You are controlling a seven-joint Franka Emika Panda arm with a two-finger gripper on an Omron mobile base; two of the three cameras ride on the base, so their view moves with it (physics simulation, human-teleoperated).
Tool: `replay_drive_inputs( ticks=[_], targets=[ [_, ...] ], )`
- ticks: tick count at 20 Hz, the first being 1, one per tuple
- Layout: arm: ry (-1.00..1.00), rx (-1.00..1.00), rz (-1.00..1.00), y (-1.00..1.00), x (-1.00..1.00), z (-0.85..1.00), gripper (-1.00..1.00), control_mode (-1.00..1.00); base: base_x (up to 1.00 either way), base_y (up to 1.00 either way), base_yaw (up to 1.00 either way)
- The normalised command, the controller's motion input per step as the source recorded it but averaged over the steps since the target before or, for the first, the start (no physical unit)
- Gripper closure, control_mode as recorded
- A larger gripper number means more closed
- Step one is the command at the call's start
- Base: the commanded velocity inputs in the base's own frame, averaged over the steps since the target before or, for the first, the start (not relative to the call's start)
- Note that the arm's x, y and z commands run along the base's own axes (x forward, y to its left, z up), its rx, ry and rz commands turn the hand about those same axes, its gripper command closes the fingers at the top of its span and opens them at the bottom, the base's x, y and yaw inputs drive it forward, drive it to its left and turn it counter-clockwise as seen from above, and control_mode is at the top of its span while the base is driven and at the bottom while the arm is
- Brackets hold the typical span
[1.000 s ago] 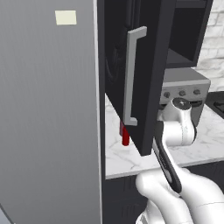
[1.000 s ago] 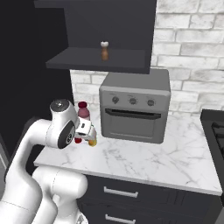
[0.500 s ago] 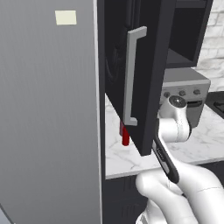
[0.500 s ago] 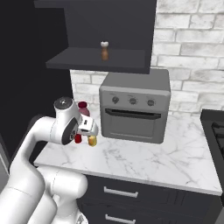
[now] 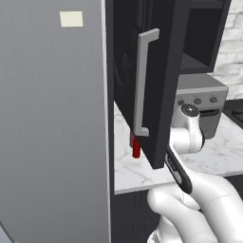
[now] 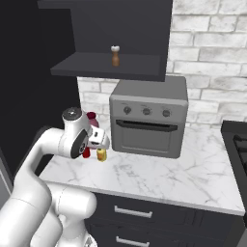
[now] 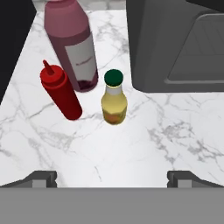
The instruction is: There are various items on the counter. Only move the condiments/shakers into the cabinet.
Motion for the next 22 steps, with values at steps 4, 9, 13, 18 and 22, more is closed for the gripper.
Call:
replay_drive_inputs(
  ticks=[4,9,13,18,22],
  targets=[
    [-0.04,-0.01,0.00,0.00,0.00,-0.16,-1.00,-1.00,0.00,0.00,0.00],
    [-0.06,0.00,0.00,0.00,0.04,-0.07,-1.00,-1.00,0.00,0.00,0.00],
    [-0.09,0.00,0.00,0.00,0.09,-0.08,-1.00,-1.00,0.00,0.00,0.00],
    [-0.08,0.00,0.00,0.01,0.07,-0.07,-1.00,-1.00,0.00,0.00,0.00],
    [-0.06,0.00,0.00,0.01,0.04,-0.03,-1.00,-1.00,0.00,0.00,0.00]
  ],
)
